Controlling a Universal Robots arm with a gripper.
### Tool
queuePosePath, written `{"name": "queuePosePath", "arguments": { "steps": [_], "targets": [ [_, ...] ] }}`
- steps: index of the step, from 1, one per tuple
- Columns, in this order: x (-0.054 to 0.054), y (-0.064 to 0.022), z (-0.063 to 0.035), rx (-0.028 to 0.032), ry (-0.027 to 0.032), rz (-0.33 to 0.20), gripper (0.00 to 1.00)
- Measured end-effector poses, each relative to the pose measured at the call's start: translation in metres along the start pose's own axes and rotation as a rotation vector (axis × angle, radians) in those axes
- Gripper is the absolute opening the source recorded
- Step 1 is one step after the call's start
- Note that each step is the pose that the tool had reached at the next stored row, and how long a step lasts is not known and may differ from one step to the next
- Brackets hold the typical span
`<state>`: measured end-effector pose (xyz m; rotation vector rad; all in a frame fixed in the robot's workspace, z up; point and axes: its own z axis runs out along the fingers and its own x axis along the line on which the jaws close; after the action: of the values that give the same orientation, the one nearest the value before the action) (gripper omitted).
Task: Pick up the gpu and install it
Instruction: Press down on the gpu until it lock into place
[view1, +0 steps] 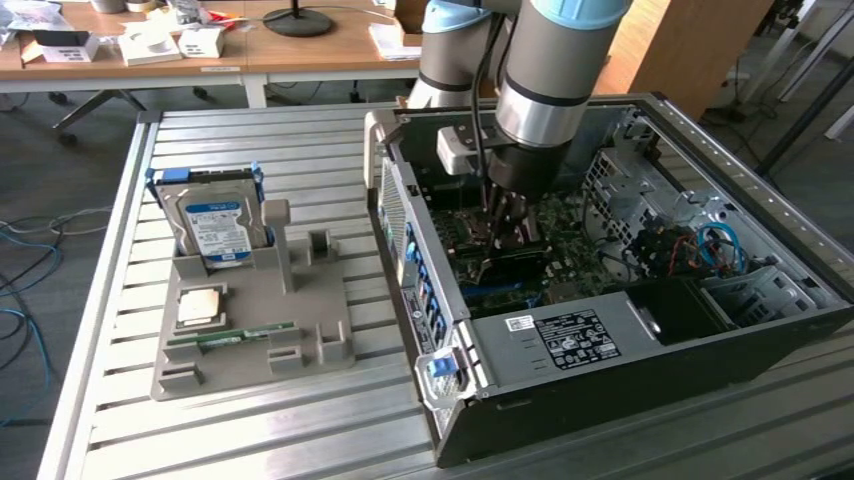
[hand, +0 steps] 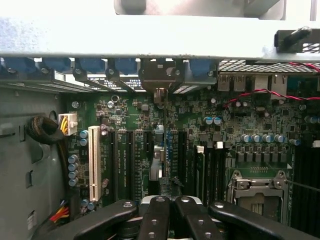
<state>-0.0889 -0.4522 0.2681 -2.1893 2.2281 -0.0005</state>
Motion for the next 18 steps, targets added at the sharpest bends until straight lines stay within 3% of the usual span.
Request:
{"name": "queuePosePath", "arguments": {
  "steps": [18],
  "targets": [
    [-0.0006,0.0001,0.0025,0.0001,-0.0001,0.0,0.11]
  ]
}}
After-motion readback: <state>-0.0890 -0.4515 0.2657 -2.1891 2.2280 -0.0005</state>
